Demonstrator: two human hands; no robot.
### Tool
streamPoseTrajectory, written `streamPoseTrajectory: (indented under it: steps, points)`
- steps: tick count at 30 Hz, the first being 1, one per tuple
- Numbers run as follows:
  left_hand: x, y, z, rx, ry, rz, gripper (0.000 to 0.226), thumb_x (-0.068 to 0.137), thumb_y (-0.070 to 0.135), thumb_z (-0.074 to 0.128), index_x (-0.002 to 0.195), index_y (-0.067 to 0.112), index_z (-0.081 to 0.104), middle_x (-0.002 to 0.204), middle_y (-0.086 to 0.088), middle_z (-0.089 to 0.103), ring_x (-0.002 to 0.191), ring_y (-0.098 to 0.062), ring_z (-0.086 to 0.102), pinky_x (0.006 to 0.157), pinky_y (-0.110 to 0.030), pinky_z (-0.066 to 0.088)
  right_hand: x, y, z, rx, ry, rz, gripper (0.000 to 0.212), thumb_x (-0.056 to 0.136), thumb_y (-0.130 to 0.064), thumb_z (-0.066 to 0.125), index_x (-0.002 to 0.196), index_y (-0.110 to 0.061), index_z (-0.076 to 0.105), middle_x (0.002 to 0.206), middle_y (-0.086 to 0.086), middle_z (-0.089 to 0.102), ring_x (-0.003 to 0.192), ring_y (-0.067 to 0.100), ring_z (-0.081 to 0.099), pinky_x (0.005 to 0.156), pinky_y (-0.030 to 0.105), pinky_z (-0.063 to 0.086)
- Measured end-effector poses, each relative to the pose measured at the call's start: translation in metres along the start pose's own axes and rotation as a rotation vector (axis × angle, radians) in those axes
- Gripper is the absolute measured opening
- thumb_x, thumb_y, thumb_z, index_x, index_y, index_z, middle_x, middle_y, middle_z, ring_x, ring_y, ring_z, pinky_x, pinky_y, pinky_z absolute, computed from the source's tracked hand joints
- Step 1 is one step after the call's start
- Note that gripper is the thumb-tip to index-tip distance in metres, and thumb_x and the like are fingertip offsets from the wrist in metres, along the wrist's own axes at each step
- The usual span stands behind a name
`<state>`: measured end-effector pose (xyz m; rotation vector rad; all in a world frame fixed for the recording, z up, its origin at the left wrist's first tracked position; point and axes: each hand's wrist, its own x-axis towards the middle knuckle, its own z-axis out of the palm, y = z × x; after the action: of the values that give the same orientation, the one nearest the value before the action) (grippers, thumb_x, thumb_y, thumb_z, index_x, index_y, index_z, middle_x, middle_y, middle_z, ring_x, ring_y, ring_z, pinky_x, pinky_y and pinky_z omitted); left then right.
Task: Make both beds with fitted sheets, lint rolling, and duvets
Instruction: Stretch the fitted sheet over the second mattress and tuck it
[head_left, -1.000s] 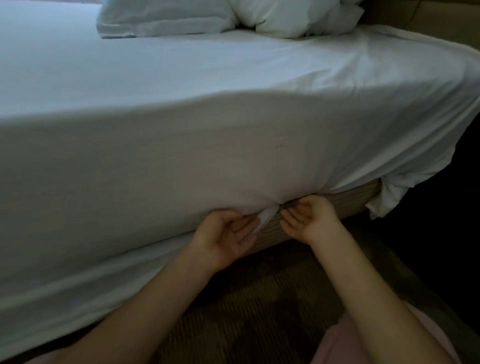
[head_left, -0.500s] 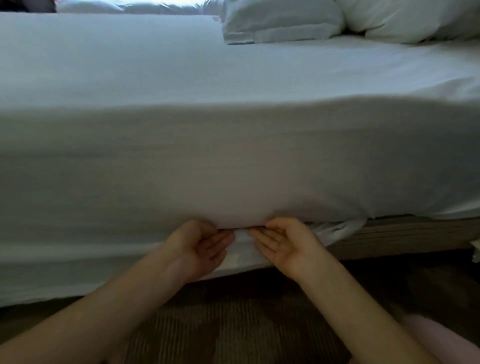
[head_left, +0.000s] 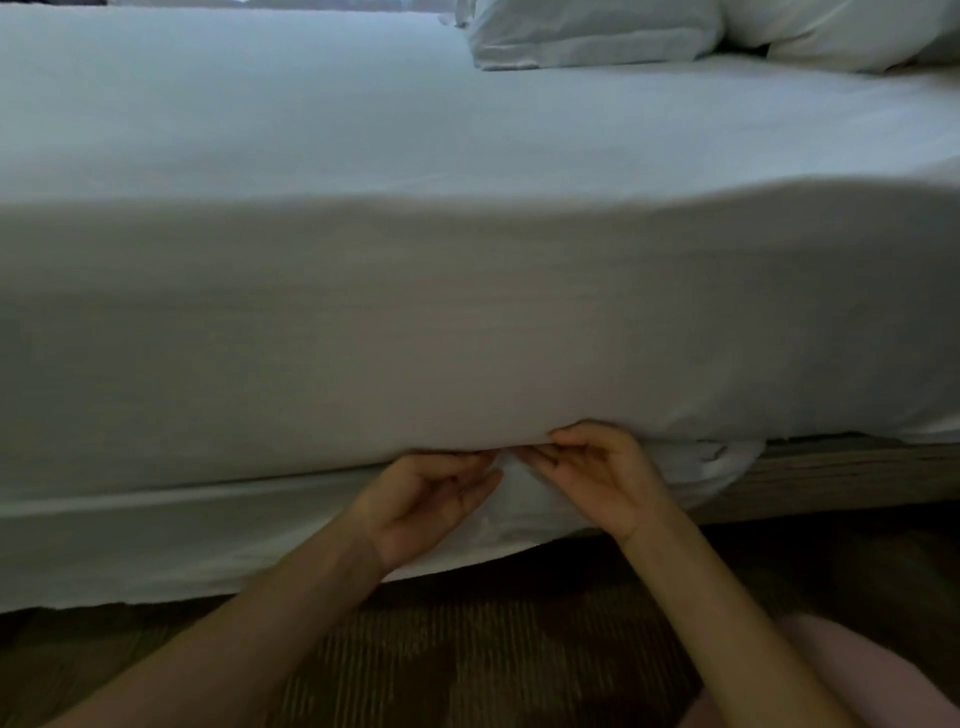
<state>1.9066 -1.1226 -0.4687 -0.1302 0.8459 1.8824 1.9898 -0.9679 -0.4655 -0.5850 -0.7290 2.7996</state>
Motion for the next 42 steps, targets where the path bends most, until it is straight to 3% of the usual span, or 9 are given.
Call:
streamPoseTrajectory:
  steps: [5, 12, 16, 19, 21, 28, 33, 37, 42]
  points:
    - [0.008, 0.004, -0.001, 0.013, -0.112, 0.058, 0.081, 0.026, -0.007, 0.090, 0.102, 0.002, 0.065, 0.102, -0.009, 0.068, 0.098, -0.019, 0.066, 0.091, -0.038, 0.053, 0.009, -0.006, 0.006, -0.008, -0.052, -0.068, 0.067, 0.012, 0.010, 0.080, 0.078, 0.005, 0.071, 0.094, 0.017, 0.067, 0.095, 0.033, 0.063, 0.090, 0.050, 0.050]
    - [0.006, -0.001, 0.007, -0.014, -0.149, 0.032, 0.064, 0.027, -0.012, 0.085, 0.088, 0.007, 0.076, 0.101, -0.011, 0.071, 0.094, -0.025, 0.070, 0.092, -0.047, 0.047, 0.002, -0.018, -0.002, -0.133, 0.054, 0.163, 0.082, 0.008, 0.019, 0.079, 0.088, 0.001, 0.070, 0.110, 0.019, 0.067, 0.099, 0.035, 0.065, 0.076, 0.057, 0.051]
    - [0.008, -0.004, 0.007, -0.156, -0.025, 0.015, 0.075, 0.012, -0.020, 0.079, 0.084, 0.001, 0.072, 0.102, -0.016, 0.069, 0.091, -0.030, 0.070, 0.084, -0.050, 0.052, -0.014, -0.026, -0.007, -0.467, 0.075, 0.327, 0.034, 0.064, -0.002, 0.067, 0.098, -0.006, 0.068, 0.105, 0.012, 0.071, 0.088, 0.021, 0.071, 0.079, 0.042, 0.055]
    - [-0.003, -0.005, 0.007, -0.157, -0.005, -0.021, 0.076, 0.017, -0.016, 0.080, 0.090, 0.002, 0.070, 0.118, -0.018, 0.064, 0.107, -0.032, 0.064, 0.085, -0.052, 0.051, -0.025, -0.033, -0.014, -0.678, 0.063, 0.422, 0.022, 0.078, -0.019, 0.061, 0.091, -0.006, 0.072, 0.097, 0.011, 0.074, 0.083, 0.017, 0.072, 0.081, 0.031, 0.054]
    - [-0.014, -0.004, 0.010, -0.093, -0.008, -0.061, 0.066, 0.023, -0.008, 0.083, 0.087, 0.002, 0.072, 0.120, -0.018, 0.063, 0.108, -0.032, 0.063, 0.086, -0.049, 0.051, -0.032, -0.044, -0.018, -0.788, 0.095, 0.410, 0.020, 0.087, -0.022, 0.057, 0.086, -0.007, 0.070, 0.082, 0.008, 0.074, 0.070, 0.014, 0.072, 0.066, 0.025, 0.057]
    - [-0.029, -0.050, 0.009, 0.279, 0.253, -0.436, 0.023, 0.085, 0.011, 0.050, 0.107, 0.008, 0.057, 0.110, -0.012, 0.070, 0.098, -0.023, 0.066, 0.076, -0.032, 0.044, -0.051, -0.070, -0.048, -1.454, 0.451, 0.421, 0.027, 0.097, -0.034, 0.049, 0.104, -0.008, 0.054, 0.073, 0.012, 0.067, 0.055, 0.016, 0.062, 0.049, 0.019, 0.046]
    - [0.001, -0.072, 0.002, 0.225, 0.374, -0.365, 0.037, 0.085, 0.033, 0.064, 0.113, 0.012, 0.053, 0.111, -0.013, 0.063, 0.095, -0.023, 0.063, 0.069, -0.034, 0.044, -0.050, -0.063, -0.051, -0.975, 0.532, 0.214, 0.020, 0.097, -0.028, 0.051, 0.102, -0.008, 0.055, 0.079, 0.011, 0.066, 0.053, 0.013, 0.065, 0.044, 0.018, 0.051]
    - [0.016, -0.068, 0.006, 0.140, 0.386, -0.254, 0.007, 0.092, 0.022, 0.057, 0.092, 0.015, 0.055, 0.088, -0.005, 0.061, 0.079, -0.012, 0.059, 0.065, -0.025, 0.041, -0.050, -0.057, -0.047, -0.715, 0.586, 0.092, 0.020, 0.100, -0.017, 0.045, 0.083, -0.008, 0.053, 0.073, 0.009, 0.063, 0.063, 0.017, 0.060, 0.043, 0.019, 0.051]
    - [0.009, -0.061, 0.020, 0.017, 0.451, -0.158, 0.020, 0.097, 0.009, 0.046, 0.078, 0.003, 0.052, 0.056, -0.009, 0.062, 0.049, -0.014, 0.061, 0.053, -0.027, 0.050, -0.056, -0.059, -0.038, -0.479, 0.549, -0.006, 0.020, 0.098, -0.006, 0.045, 0.081, -0.003, 0.056, 0.064, 0.012, 0.067, 0.049, 0.016, 0.066, 0.046, 0.020, 0.054]
